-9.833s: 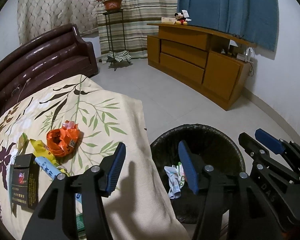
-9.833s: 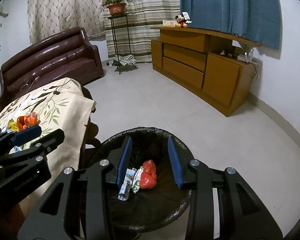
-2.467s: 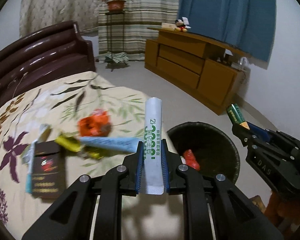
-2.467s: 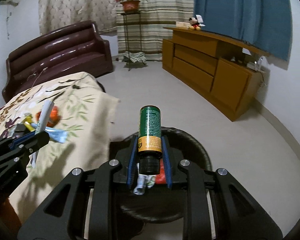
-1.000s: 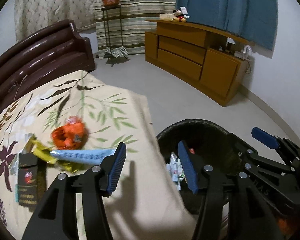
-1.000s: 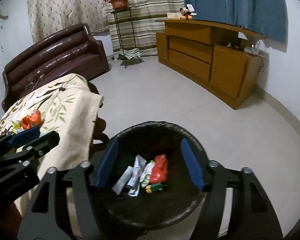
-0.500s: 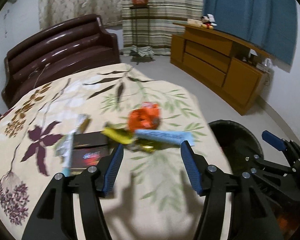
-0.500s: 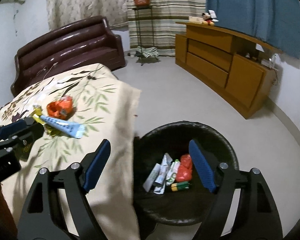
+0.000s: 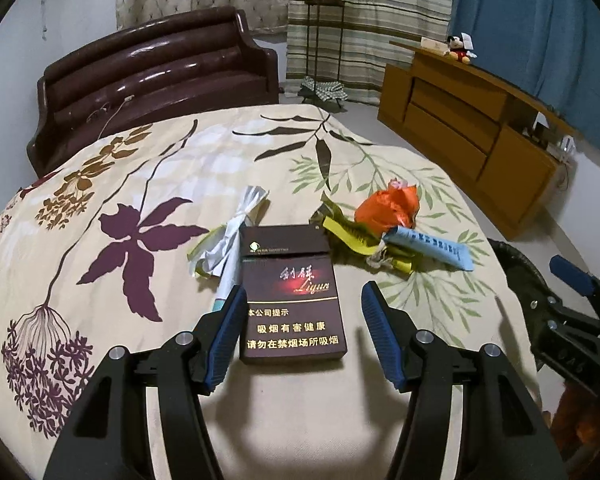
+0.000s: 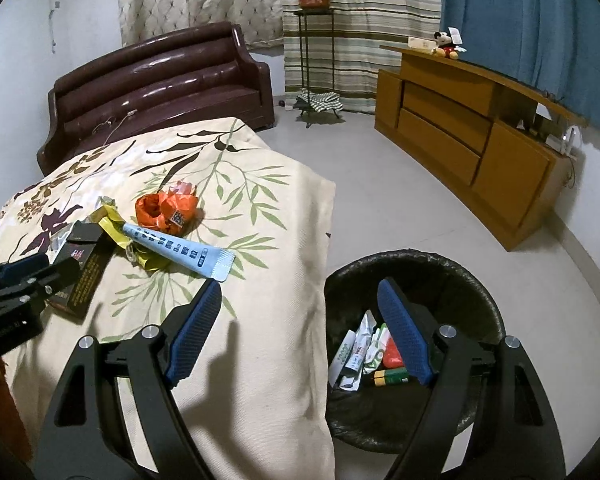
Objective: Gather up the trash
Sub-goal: 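Move both grippers back over the items on the bed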
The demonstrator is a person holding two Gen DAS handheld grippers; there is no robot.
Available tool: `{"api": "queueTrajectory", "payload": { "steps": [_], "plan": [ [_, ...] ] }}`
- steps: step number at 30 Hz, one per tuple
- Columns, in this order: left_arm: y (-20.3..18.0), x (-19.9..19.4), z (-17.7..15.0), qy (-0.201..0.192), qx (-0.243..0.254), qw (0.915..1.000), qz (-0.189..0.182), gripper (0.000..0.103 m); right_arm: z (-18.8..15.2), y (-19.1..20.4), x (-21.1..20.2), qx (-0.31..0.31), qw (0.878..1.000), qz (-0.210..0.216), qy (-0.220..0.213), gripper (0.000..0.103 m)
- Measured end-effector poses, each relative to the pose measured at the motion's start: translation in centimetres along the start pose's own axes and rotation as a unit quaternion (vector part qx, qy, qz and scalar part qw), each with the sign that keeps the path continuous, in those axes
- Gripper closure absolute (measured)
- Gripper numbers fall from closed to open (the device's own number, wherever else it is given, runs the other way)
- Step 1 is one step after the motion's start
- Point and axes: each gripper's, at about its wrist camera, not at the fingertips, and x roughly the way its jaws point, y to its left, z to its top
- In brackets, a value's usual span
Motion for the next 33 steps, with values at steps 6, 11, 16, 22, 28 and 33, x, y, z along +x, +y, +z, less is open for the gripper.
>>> {"api": "queueTrajectory", "payload": {
  "steps": [6, 11, 16, 22, 28, 33],
  "plan": [
    [0.5, 0.3, -0.1, 0.0, -0.002, 1.0, 0.009, 0.044, -0.1, 0.0, 0.1, 0.005, 1.0, 0.004, 0.009, 0.024],
    [1.7, 0.5, -0.1, 0.006, -0.016, 0.9998, 0.011, 0.044, 0.1, 0.1, 0.2, 0.0, 1.0, 0.006, 0.009, 0.024],
    [2.8, 0.1, 0.0, 0.005, -0.031, 0.9995, 0.008, 0.044, 0.4, 0.7, 0.2, -0.003, 1.0, 0.009, 0.008, 0.024],
    [4.6, -0.3, 0.0, 0.0, -0.04, 0.9991, 0.014, 0.044, 0.7, 1.6, 0.2, -0.01, 1.0, 0.014, 0.009, 0.024],
    [6.9, 0.0, 0.2, 0.002, -0.053, 0.9981, 0.032, 0.044, 1.1, 2.7, 0.2, -0.019, 1.0, 0.02, 0.011, 0.024],
    [8.2, 0.4, 0.0, 0.007, -0.051, 0.9982, 0.031, 0.044, 1.2, 3.5, 0.4, -0.024, 0.999, 0.022, 0.012, 0.024]
  ]
}}
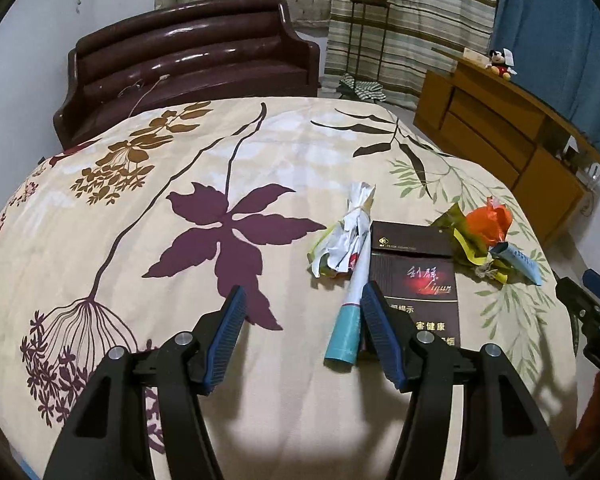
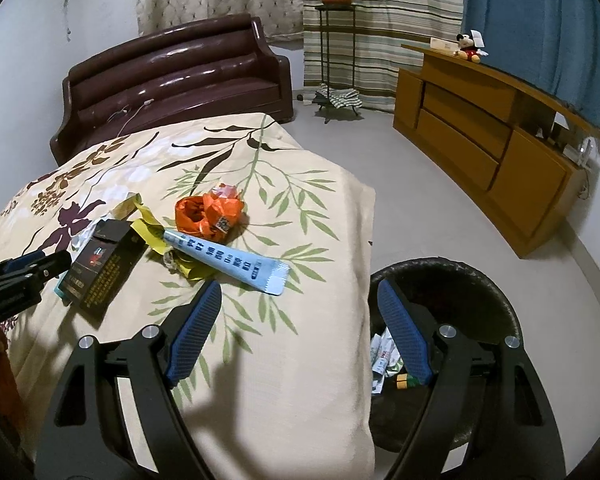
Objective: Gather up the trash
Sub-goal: 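Move both grippers back over the items on the bed, then grasp the thin teal-and-white tube with the left gripper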
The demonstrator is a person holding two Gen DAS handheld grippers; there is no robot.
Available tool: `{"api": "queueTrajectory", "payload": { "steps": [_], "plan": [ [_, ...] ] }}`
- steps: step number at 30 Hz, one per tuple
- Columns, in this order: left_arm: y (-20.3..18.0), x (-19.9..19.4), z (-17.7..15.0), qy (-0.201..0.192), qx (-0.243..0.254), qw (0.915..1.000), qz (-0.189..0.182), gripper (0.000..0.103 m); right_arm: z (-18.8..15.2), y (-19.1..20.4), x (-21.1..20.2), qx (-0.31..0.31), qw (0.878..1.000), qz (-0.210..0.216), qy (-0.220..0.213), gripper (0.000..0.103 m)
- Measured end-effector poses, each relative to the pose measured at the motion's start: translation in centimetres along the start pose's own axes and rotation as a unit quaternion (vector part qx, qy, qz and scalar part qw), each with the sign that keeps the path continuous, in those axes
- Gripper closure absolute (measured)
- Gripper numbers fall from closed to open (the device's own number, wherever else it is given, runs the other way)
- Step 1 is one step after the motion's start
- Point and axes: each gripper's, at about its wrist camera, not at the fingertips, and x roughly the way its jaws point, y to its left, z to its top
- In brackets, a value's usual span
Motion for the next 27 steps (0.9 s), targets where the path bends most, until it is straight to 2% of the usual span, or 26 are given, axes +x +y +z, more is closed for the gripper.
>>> {"api": "queueTrajectory", "payload": {
  "steps": [6, 10, 21, 24, 27],
  "plan": [
    [-0.5, 1.1, -0.2, 0.019, 0.011, 0.9996, -0.016, 0.044, 0.1, 0.7, 0.4, -0.005, 1.0, 0.002, 0.004, 0.024],
    [-0.9, 1.3, -0.2, 0.014, 0.017, 0.9995, -0.02, 0.044, 0.3, 1.2, 0.5, -0.007, 1.0, 0.003, 0.005, 0.024],
    [-1.8, 1.4, -0.3, 0.018, 0.032, 0.9977, -0.057, 0.083, 0.3, 1.9, 0.8, -0.011, 1.0, 0.006, 0.01, 0.024],
    [-2.1, 1.5, -0.5, 0.022, 0.041, 0.9969, -0.063, 0.09, 0.3, 2.0, 0.9, -0.013, 1.0, 0.008, 0.011, 0.024],
    [-2.2, 1.3, -0.8, 0.02, 0.045, 0.9965, -0.067, 0.092, 0.4, 2.0, 1.1, -0.015, 1.0, 0.009, 0.014, 0.025]
  ]
}}
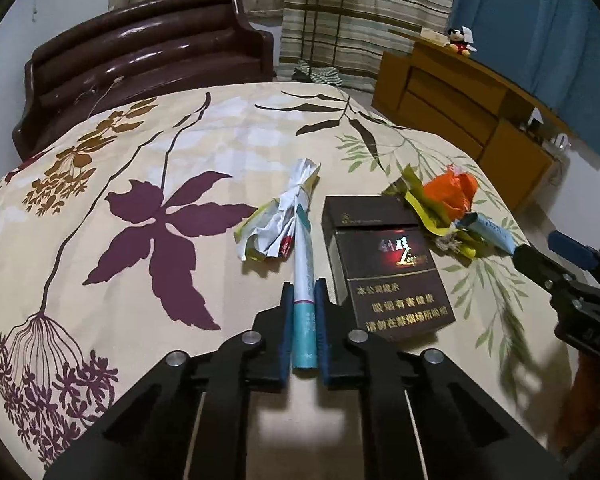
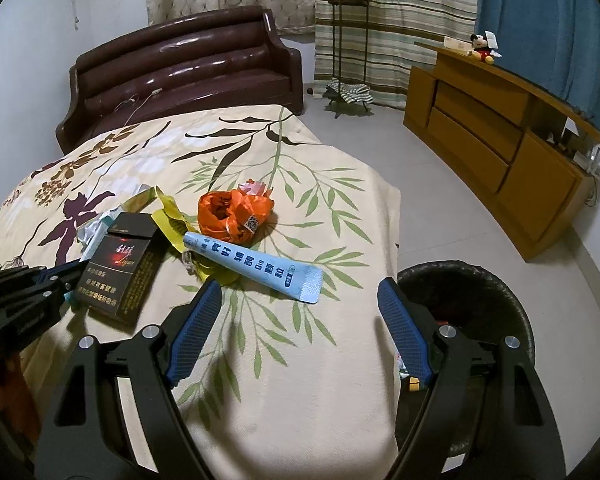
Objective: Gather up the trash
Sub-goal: 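Grasp the thin teal-and-white tube with the left gripper, then grasp the light blue tube with the right gripper while the left gripper holds the teal tube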
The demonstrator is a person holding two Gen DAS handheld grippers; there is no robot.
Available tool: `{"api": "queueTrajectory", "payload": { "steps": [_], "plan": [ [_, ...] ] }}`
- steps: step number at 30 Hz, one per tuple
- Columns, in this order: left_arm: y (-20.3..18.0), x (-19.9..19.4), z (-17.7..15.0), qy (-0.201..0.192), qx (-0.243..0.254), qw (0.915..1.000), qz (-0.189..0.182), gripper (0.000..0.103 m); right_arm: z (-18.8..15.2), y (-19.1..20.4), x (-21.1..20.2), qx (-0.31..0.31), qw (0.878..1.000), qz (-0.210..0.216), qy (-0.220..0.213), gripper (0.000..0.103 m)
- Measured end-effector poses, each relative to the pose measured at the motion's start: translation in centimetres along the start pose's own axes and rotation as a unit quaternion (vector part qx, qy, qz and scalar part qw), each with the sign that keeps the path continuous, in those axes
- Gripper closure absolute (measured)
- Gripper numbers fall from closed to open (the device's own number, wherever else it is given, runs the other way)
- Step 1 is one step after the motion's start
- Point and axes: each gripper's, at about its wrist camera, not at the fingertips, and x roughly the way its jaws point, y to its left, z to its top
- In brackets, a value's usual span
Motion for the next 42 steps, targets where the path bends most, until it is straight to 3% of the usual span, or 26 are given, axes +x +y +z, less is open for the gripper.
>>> {"api": "queueTrajectory", "payload": {
  "steps": [9, 12, 17, 20, 30, 42],
  "plan": [
    [0.4, -1.5, -0.3, -0.008, -0.006, 0.9999, -0.01, 0.093, 0.9, 0.3, 1.7, -0.015, 1.0, 0.009, 0.022, 0.027],
    [0.7, -2.0, -0.3, -0.011, -0.01, 0.9998, -0.009, 0.093, 1.1, 0.4, 2.5, -0.02, 0.999, 0.014, 0.036, 0.034],
    [1.5, -2.2, -0.2, -0.015, -0.017, 0.9997, -0.003, 0.093, 1.3, 0.8, 3.1, -0.029, 0.998, 0.01, 0.049, 0.056],
    [1.8, -2.2, -0.2, -0.016, -0.02, 0.9997, -0.001, 0.093, 1.1, 1.0, 3.1, -0.024, 0.997, 0.036, 0.064, 0.064],
    [2.6, -2.5, -0.6, -0.019, -0.029, 0.9994, 0.007, 0.093, -0.2, 2.4, 1.2, -0.021, 0.993, 0.087, 0.075, 0.064],
    [3.2, -2.6, -1.3, -0.018, -0.032, 0.9993, 0.009, 0.093, 1.0, 2.5, 2.3, -0.028, 0.996, 0.064, 0.063, 0.064]
  ]
}}
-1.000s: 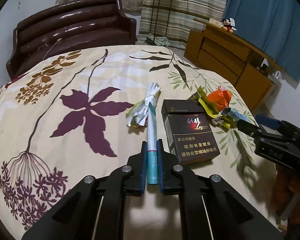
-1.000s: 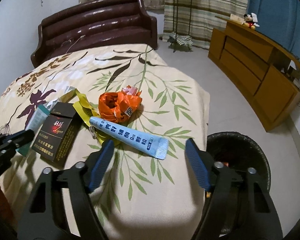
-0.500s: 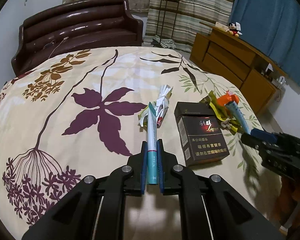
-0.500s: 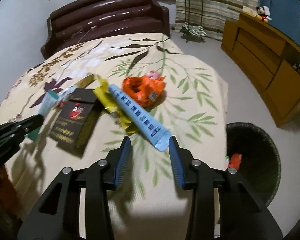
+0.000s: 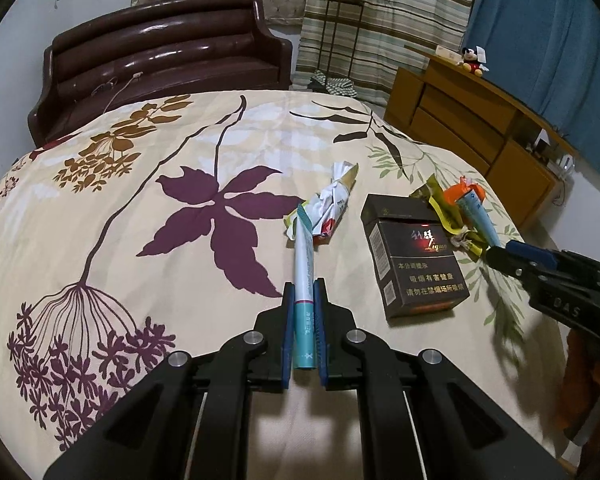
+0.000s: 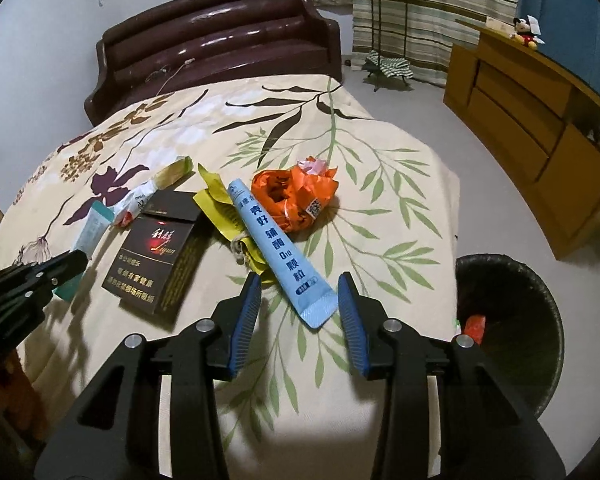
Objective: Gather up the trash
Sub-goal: 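Grasp the light blue tube with the right gripper while the left gripper holds the teal tube, then carry both tubes over the bin and open both grippers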
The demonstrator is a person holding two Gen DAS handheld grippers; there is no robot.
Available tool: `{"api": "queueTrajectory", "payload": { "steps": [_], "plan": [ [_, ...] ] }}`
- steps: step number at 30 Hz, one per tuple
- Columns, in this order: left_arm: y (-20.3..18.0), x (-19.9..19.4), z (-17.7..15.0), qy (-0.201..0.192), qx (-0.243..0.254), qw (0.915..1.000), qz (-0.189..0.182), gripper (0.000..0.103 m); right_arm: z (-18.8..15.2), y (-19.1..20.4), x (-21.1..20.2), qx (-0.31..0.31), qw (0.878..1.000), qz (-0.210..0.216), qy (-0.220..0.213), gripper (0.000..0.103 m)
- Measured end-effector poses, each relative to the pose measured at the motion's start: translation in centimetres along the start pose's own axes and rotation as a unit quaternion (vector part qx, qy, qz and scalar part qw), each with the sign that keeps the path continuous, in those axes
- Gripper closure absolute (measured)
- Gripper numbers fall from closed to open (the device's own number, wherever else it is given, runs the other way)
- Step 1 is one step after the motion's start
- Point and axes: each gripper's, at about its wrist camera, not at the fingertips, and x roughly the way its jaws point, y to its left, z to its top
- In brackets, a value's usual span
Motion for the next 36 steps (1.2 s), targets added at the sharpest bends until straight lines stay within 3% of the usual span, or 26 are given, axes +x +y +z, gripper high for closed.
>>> {"api": "queueTrajectory", "payload": {
  "steps": [4, 5, 9, 25, 36],
  "plan": [
    [0.1, 0.0, 0.0, 0.0, -0.001, 1.0, 0.0, 0.093, -0.1, 0.2, 0.5, -0.004, 1.0, -0.001, 0.005, 0.077],
    [0.1, 0.1, 0.0, 0.0, -0.002, 1.0, 0.0, 0.093, -0.1, 0.2, 0.4, -0.002, 1.0, 0.0, 0.004, 0.086],
    [0.3, 0.0, 0.0, -0.003, -0.004, 1.0, 0.001, 0.093, -0.5, 0.1, 0.3, 0.006, 1.0, 0.009, 0.005, 0.097],
    [-1.5, -2.0, -0.7, -0.028, 0.007, 0.9996, -0.002, 0.094, -2.0, -0.1, -2.9, 0.017, 0.999, 0.005, -0.035, 0.098],
    [-6.6, -3.4, -0.6, -0.059, 0.036, 0.997, -0.035, 0.094, -3.0, -3.1, -5.3, 0.031, 0.997, -0.033, -0.059, 0.098]
  ]
}}
